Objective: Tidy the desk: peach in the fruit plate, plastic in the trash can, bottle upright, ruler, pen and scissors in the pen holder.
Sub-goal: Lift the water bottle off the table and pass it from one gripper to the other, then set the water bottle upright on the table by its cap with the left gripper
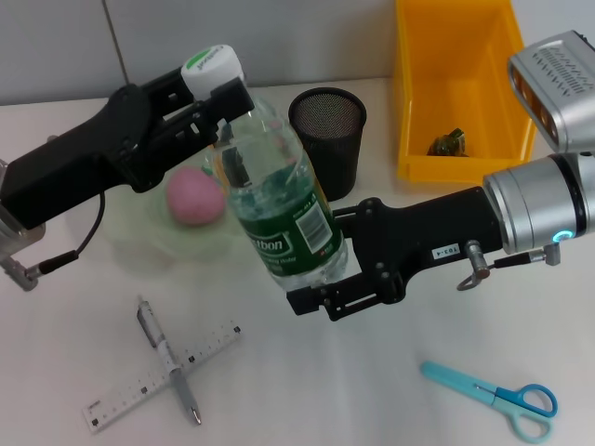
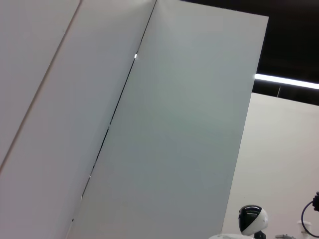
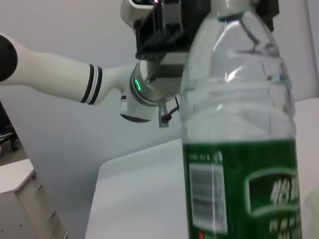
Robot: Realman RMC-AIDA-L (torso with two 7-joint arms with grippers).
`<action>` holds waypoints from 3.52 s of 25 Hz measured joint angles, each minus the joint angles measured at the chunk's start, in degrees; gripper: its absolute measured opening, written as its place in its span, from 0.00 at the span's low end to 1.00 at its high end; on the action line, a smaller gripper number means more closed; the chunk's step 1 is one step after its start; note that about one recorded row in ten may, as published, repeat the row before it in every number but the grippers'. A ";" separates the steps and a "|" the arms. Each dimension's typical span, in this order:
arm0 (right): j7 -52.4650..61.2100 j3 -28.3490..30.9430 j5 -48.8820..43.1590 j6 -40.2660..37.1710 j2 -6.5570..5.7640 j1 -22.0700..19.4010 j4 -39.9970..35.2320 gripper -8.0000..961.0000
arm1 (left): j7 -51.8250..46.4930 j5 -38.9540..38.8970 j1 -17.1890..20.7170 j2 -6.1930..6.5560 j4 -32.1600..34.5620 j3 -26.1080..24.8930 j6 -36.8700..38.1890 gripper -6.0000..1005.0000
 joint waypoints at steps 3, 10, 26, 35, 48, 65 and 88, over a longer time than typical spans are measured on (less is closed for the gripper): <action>0.00 0.00 -0.02 0.05 0.00 -0.18 0.01 0.81 | -0.23 -0.11 0.07 0.00 0.49 0.00 0.02 0.43; 0.00 0.02 -0.55 0.29 0.00 -0.88 0.11 0.78 | -0.54 -0.28 0.40 0.00 1.06 0.00 0.02 0.43; -0.47 0.89 -1.20 0.80 -0.02 -4.08 0.40 0.78 | -0.68 -1.84 2.25 0.12 4.31 -0.53 0.10 0.43; -2.17 3.09 -0.82 0.92 0.04 -6.75 0.47 0.78 | -0.66 -2.12 4.70 0.76 7.23 -2.57 0.08 0.43; -2.39 5.98 -0.72 1.04 0.00 -7.83 0.15 0.78 | 2.53 -2.06 7.55 1.59 8.43 -4.32 -0.54 0.43; -2.42 6.10 -0.69 2.73 0.00 -7.58 0.30 0.78 | 14.17 -1.60 15.77 2.90 7.90 -4.42 -10.20 0.43; -6.84 6.10 -0.88 2.45 -0.04 -7.83 0.38 0.78 | 23.91 -0.63 17.66 0.33 2.57 -4.12 -16.34 0.43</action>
